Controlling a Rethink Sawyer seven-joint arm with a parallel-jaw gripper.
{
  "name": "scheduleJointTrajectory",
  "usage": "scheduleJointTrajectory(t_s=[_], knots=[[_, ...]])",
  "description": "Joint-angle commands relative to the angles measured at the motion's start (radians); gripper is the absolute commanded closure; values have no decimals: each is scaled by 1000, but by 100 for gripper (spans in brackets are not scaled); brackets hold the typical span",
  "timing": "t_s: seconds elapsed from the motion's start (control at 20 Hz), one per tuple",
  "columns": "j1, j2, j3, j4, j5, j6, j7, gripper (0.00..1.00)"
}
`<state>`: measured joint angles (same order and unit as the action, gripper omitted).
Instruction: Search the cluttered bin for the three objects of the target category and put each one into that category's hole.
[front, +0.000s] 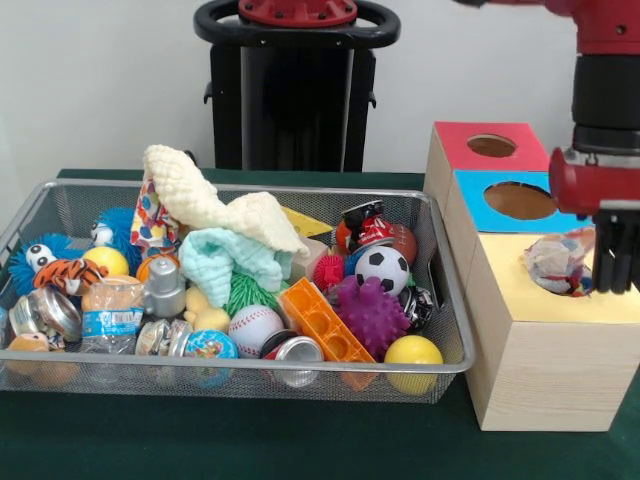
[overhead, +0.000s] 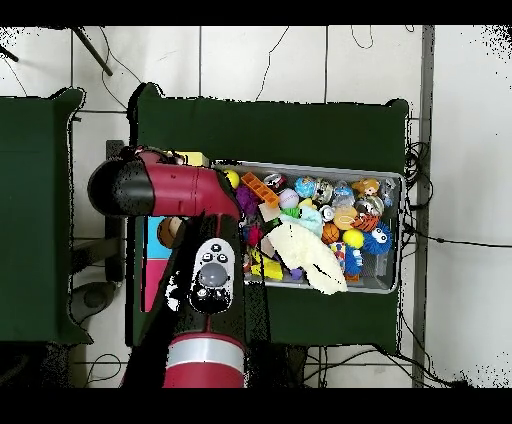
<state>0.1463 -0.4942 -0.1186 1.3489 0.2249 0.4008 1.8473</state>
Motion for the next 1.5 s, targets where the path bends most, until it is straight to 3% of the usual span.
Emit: scheduleJointTrajectory(t_s=[0.05,0.2,0.25,0.5,0.6,1.0,1.15,1.3,1.5], knots=[[2,165,30,-131,5,-4,155,100],[0,159,28,-137,3,25,151,100],[7,140,17,-125,-10,-16,151,100],[72,-54,-83,-1,-24,-65,218,100],[84,-86,-108,9,-11,-42,235,100],[65,-107,-89,9,27,-14,220,100],[47,-80,-67,9,38,-2,216,100],[45,-16,-99,-21,34,146,206,100],[40,-20,-131,-3,5,195,164,100]])
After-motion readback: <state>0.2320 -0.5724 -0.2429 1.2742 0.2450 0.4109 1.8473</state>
